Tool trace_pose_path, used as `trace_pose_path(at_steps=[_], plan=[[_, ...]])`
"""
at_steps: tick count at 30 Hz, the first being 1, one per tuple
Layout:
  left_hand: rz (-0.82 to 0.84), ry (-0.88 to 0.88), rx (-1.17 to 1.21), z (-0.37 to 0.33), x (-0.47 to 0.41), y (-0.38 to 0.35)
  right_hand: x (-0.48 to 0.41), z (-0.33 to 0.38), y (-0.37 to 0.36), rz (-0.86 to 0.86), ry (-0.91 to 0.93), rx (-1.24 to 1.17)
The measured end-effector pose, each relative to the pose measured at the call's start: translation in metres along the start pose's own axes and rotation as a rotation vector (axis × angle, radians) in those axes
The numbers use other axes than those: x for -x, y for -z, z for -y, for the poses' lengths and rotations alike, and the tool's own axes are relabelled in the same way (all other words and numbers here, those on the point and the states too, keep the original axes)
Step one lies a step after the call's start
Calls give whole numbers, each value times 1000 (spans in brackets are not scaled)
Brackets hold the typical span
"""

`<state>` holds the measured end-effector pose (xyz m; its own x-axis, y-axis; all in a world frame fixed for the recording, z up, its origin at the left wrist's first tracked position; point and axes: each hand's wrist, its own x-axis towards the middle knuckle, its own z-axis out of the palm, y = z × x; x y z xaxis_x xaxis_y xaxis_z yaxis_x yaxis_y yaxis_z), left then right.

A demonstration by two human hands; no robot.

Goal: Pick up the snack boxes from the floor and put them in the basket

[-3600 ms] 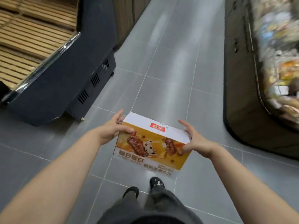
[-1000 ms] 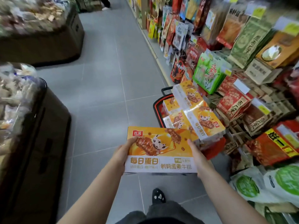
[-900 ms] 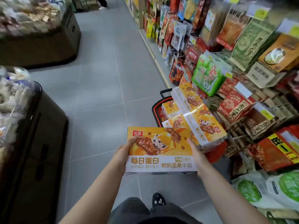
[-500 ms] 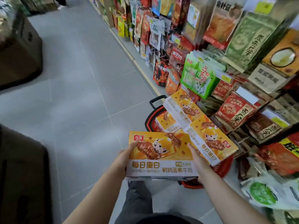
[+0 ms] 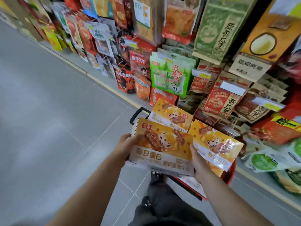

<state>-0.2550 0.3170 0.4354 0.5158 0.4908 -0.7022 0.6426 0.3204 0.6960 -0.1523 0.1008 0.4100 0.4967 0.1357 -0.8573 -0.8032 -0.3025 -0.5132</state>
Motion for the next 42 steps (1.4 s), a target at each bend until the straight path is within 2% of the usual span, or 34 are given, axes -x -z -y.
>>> trace_pose_path(at_steps=[5, 11, 17, 19, 23, 28, 31, 36, 42], plan=[[-22, 34, 31, -49, -46, -10, -51, 38, -12, -54, -34, -21], [32, -29, -39, -94, -95, -33, -84, 76, -24, -178, 23, 5], [154, -71, -226, -131, -150, -60, -106, 110, -33, -229, 114, 120], [178, -85, -267, -141, -165, -68, -108, 119, -39, -181, 91, 102], [222, -45, -322, -144, -196, -72, -116, 121, -53, -90, 113, 99], [269, 35, -442, -127, -235, -71, -134, 116, -64, -190, 56, 106], [282, 22, -496, -109, -269, -65, -142, 111, -72, -233, 85, 69], [279, -62, -564, -138, -234, -65, -144, 110, -81, -312, 91, -33], [250, -215, -471, -156, -227, -64, -124, 113, -90, -400, 214, -114]])
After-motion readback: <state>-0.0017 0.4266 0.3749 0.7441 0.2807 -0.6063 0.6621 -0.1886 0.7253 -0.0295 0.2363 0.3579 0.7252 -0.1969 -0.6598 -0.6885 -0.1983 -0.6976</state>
